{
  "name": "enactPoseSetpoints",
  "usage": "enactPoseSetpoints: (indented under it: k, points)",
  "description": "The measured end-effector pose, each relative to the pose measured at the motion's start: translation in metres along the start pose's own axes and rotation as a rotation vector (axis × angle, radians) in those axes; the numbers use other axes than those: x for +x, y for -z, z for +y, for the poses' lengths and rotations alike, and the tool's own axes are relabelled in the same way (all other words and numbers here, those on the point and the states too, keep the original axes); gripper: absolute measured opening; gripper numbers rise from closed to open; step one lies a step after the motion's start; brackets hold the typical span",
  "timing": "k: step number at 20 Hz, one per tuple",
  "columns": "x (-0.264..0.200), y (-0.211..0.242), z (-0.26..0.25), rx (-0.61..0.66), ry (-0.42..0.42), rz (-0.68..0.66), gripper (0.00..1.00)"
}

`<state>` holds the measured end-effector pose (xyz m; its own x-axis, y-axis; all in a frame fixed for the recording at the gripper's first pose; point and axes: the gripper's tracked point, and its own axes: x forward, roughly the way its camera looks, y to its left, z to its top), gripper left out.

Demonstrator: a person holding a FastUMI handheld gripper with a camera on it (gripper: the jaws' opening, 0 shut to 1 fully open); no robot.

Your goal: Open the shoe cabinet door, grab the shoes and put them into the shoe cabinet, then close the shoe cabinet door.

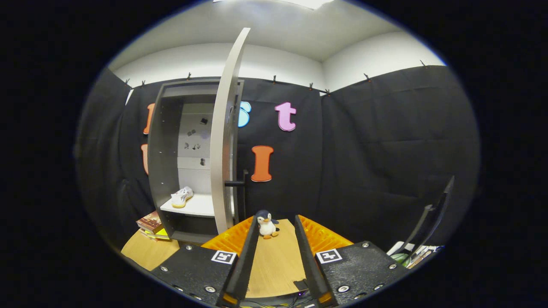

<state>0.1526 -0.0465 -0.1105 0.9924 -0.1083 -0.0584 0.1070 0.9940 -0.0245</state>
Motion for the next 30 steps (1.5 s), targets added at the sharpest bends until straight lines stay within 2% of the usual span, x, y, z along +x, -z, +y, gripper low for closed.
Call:
enactPoseSetpoints:
  k: [5, 9, 13, 18, 21, 22, 24, 30]
  points:
    - [-0.063, 0.035, 0.021, 0.008, 0.115, 0.04, 0.55]
    - [-0.086, 0.072, 0.063, 0.025, 0.102, 0.101, 0.55]
    - [-0.092, 0.116, 0.123, -0.048, 0.043, 0.169, 0.55]
    - [-0.078, 0.18, 0.224, -0.073, -0.141, 0.26, 0.68]
    - [-0.061, 0.224, 0.268, -0.087, -0.229, 0.325, 0.72]
    - [-0.056, 0.242, 0.281, -0.091, -0.256, 0.35, 0.78]
    - [-0.044, 0.274, 0.298, -0.109, -0.293, 0.403, 0.91]
    - [-0.001, 0.37, 0.315, -0.124, -0.322, 0.566, 0.94]
